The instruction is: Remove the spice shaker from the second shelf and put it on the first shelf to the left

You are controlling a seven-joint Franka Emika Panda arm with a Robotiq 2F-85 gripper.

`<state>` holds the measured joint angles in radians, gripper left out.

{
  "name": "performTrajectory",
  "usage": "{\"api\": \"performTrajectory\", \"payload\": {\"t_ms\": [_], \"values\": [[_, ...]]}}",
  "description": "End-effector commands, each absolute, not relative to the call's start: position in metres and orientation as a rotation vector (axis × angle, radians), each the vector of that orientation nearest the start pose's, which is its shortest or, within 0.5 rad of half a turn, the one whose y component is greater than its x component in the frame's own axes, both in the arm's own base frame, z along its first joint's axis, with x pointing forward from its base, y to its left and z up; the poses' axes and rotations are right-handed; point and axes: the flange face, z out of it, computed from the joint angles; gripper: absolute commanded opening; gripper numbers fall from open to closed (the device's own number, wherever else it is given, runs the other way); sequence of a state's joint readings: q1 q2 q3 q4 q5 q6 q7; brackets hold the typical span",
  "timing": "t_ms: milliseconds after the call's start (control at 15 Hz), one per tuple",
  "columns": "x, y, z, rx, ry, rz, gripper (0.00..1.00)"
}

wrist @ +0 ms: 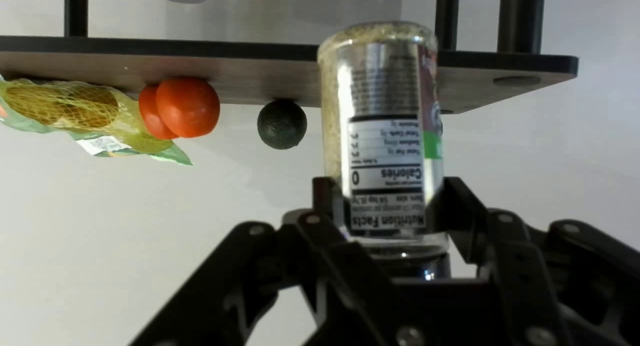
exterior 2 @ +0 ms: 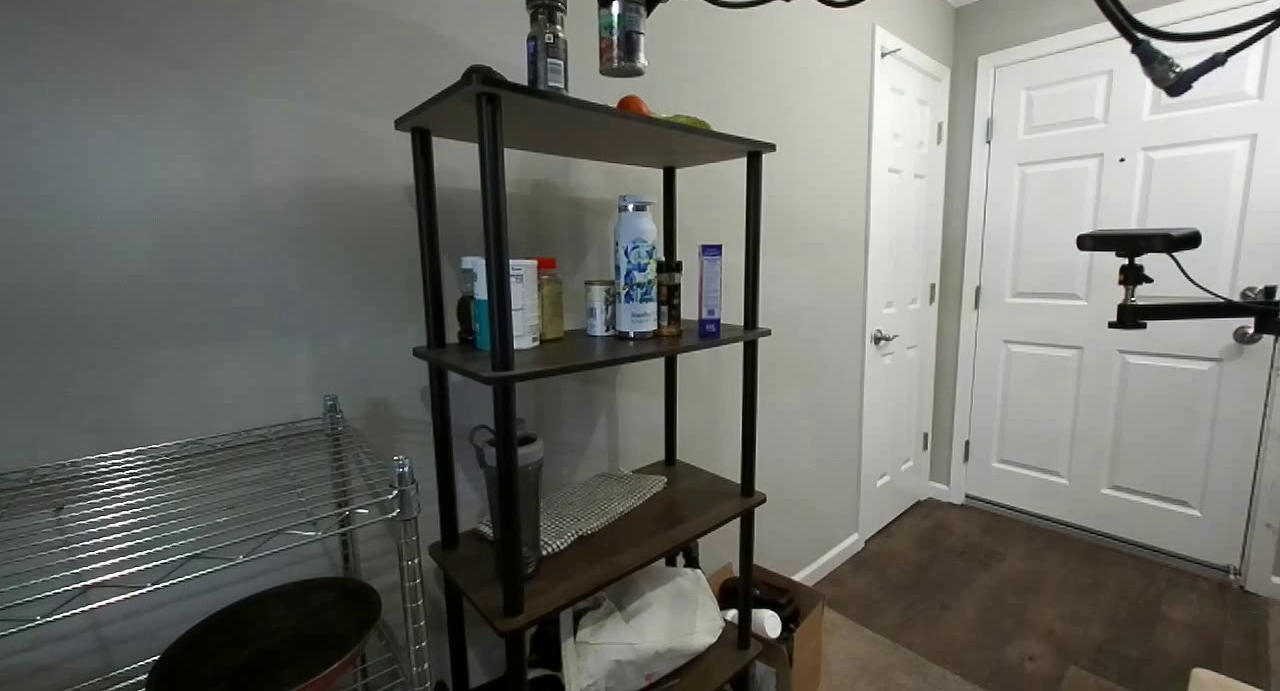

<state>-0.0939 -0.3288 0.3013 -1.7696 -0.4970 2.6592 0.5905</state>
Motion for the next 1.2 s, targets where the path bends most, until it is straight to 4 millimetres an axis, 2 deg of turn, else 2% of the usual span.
{"api": "performTrajectory", "payload": {"t_ms": [0,467,867,1133], "values": [[0.495,0.153,0.836,-2.589,0.039,-1.863,0.31],[0.540,0.142,0.838,-2.630,0.117,-1.795,0.31],[0.555,0.134,0.844,-2.632,0.163,-1.782,0.31],[0.565,0.131,0.839,-2.639,0.183,-1.763,0.31]]}}
